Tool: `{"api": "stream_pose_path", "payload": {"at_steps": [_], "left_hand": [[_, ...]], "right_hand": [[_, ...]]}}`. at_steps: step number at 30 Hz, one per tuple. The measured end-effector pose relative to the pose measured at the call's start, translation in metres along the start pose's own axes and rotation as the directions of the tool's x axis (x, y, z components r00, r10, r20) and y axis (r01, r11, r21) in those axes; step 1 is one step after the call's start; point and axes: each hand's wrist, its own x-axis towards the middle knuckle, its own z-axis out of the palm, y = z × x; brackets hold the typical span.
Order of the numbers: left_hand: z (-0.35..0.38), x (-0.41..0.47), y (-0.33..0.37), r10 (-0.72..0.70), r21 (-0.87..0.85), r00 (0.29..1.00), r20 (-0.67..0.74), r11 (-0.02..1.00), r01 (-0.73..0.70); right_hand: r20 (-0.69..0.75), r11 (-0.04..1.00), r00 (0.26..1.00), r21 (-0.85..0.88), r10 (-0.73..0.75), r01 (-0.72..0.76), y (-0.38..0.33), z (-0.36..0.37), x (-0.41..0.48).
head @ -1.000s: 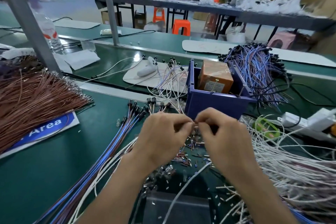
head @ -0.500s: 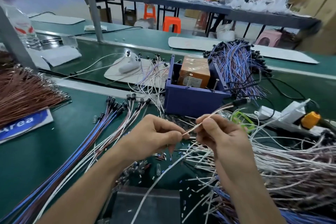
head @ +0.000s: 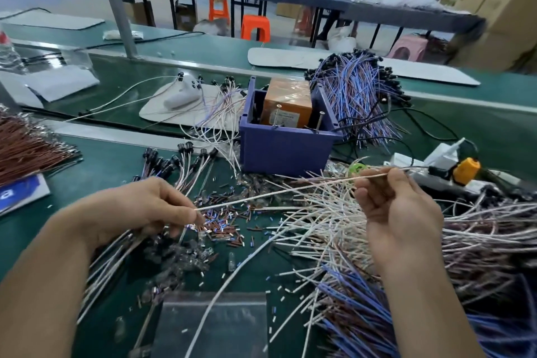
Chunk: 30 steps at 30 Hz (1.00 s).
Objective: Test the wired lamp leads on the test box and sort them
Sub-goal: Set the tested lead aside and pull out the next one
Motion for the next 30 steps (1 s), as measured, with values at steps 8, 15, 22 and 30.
{"api": "stream_pose_path", "payload": {"at_steps": [8,15,22,30], "left_hand": [[-0.009,-0.001,-0.004,0.126,-0.403,0.943,-0.307,0.881,-0.249],[0.011,0.005,0.01,0.327,-0.7,0.919,-0.222,0.602,-0.384],[0.059,0.008,0.045,0.244,-0.289,0.96,-0.136,0.917,-0.274],[0.083,0.013,0.054,0.307,-0.311,0.928,-0.212,0.878,-0.362]], "right_hand": [[0.008,0.998,1.0,0.057,0.025,-0.025,0.002,-0.003,0.005],[0.159,0.996,0.983,-0.052,0.086,-0.079,0.005,-0.002,0.003],[0.304,0.993,0.946,-0.041,0.116,-0.109,0.015,0.007,-0.007],[0.328,0.994,0.941,-0.089,0.084,-0.058,0.018,0.012,-0.013]]}}
